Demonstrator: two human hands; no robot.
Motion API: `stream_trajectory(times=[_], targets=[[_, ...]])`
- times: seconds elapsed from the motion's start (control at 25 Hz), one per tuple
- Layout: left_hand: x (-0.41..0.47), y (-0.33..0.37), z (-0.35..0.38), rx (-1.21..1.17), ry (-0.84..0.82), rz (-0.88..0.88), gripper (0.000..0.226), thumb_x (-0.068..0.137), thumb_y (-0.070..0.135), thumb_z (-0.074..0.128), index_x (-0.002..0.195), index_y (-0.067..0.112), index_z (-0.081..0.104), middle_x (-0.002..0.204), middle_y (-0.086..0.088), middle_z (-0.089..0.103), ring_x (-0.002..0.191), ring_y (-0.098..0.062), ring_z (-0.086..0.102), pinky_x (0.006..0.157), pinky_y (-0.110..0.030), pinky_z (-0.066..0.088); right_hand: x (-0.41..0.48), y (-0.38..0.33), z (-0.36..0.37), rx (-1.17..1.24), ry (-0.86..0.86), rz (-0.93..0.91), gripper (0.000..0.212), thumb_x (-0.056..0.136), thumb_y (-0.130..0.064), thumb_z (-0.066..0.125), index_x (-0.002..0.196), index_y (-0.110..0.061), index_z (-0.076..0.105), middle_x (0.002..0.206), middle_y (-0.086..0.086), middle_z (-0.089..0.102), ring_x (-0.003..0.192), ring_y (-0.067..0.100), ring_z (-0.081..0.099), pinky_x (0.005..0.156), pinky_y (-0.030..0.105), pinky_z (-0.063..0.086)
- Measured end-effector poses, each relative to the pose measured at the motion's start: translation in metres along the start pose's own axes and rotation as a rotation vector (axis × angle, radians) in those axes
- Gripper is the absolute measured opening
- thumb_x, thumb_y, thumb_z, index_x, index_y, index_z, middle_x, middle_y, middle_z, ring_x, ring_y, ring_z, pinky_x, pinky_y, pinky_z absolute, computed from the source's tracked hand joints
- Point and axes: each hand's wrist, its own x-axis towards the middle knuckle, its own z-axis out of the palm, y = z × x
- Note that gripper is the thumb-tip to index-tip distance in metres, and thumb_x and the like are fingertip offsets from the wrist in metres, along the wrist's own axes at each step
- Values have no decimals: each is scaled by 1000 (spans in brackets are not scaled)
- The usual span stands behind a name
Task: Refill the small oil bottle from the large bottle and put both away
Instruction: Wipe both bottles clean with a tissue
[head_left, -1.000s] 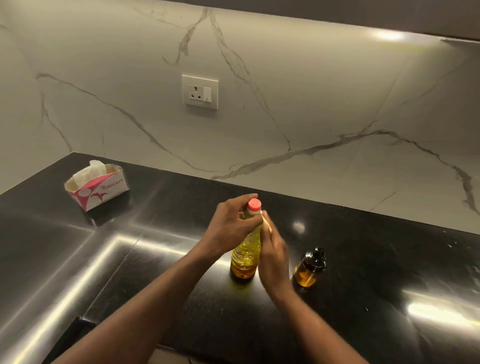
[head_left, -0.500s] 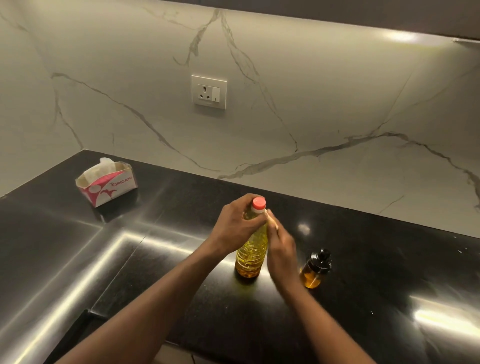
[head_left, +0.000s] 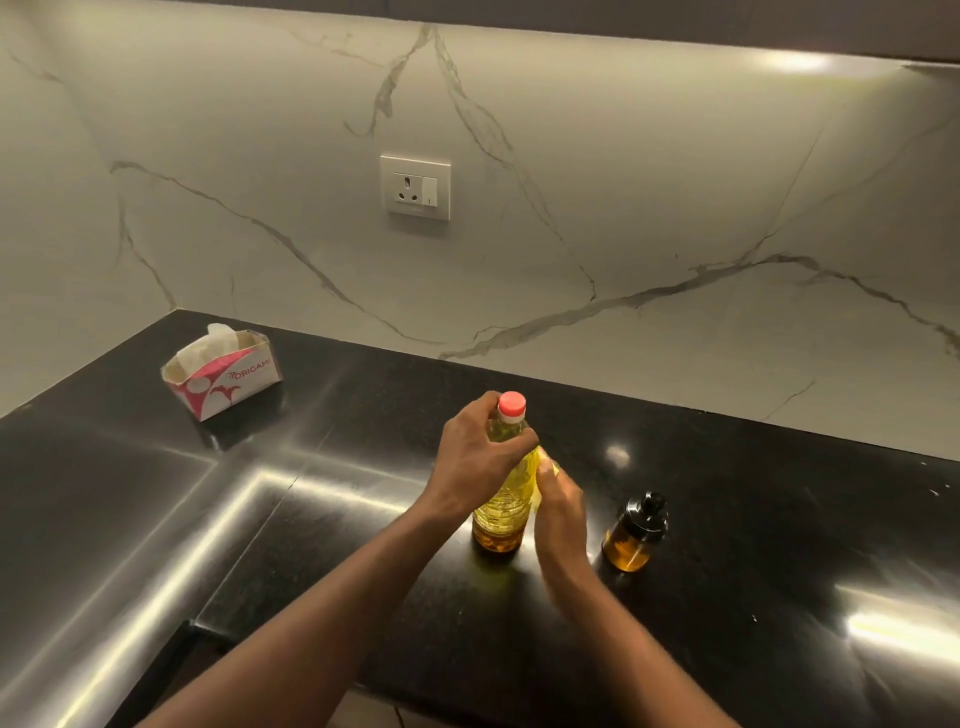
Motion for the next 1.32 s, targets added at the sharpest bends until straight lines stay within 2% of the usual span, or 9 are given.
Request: stream_trajectory(times=[0.16, 0.24, 0.36, 0.52, 0.64, 0.72, 0.88, 1.16, 1.32], targets=[[0, 3, 4, -49, -5, -37, 29, 91, 25, 77, 116, 17, 65, 108, 0, 69, 103, -14, 67, 95, -38, 58, -33, 30, 6, -116, 51, 99, 44, 111, -44, 34, 123, -19, 69, 112, -1, 74, 106, 14, 66, 90, 32, 52], [3, 2, 5, -124, -7, -101, 25, 91, 26, 76, 113, 17, 67, 107, -1, 71, 106, -18, 68, 99, -46, 57, -12, 22, 4, -45, 65, 275, 41, 113, -30, 36, 114, -7, 70, 103, 6, 73, 94, 16, 66, 76, 27, 50], [5, 0, 3, -170, -9, -128, 22, 91, 26, 76, 110, 18, 70, 104, -2, 73, 104, -20, 70, 99, -51, 57, 5, -8, 0, 85, 26, 187, 40, 112, -32, 38, 108, -10, 71, 84, -4, 77, 77, 5, 72, 58, 12, 51], [6, -4, 1, -172, -29, -128, 23, 91, 26, 76, 113, 18, 71, 105, -1, 73, 103, -18, 70, 100, -49, 56, -23, 29, 2, -65, 54, 38, 42, 111, -42, 37, 105, -21, 72, 89, -6, 75, 84, 6, 67, 71, 24, 48], [7, -1, -1, -160, -50, -127, 27, 90, 23, 76, 115, 16, 70, 107, -4, 73, 105, -20, 69, 101, -48, 55, -16, 47, -3, -124, 47, 264, 44, 112, -33, 38, 105, -3, 69, 97, 19, 70, 83, 16, 59, 72, 34, 43], [7, 0, -2, -164, -57, -128, 28, 90, 21, 76, 116, 14, 70, 108, -6, 73, 105, -21, 69, 101, -48, 55, 7, 27, -4, -87, 50, 352, 41, 111, -31, 41, 100, -5, 71, 85, 9, 70, 75, 12, 61, 65, 28, 45], [9, -1, -4, -178, -78, -129, 26, 91, 19, 75, 115, 13, 71, 107, -7, 73, 104, -22, 70, 102, -50, 55, 17, -3, 2, -7, -3, 49, 41, 112, -39, 38, 110, -21, 75, 89, -13, 78, 82, -1, 73, 59, 9, 51], [1, -10, 2, -255, -65, -92, 31, 87, 35, 72, 115, 27, 60, 110, 1, 67, 106, -17, 66, 99, -45, 56, 2, 47, -11, -187, -56, 215, 42, 111, -33, 41, 82, -14, 65, 74, 0, 65, 71, 11, 55, 67, 31, 40], [-2, -17, 13, -261, -3, -60, 41, 87, 54, 69, 115, 25, 60, 114, -7, 62, 106, -21, 65, 96, -42, 56, 32, -1, -12, 70, -111, 235, 43, 111, -37, 42, 97, -16, 77, 88, -1, 81, 79, 11, 76, 73, 25, 55]])
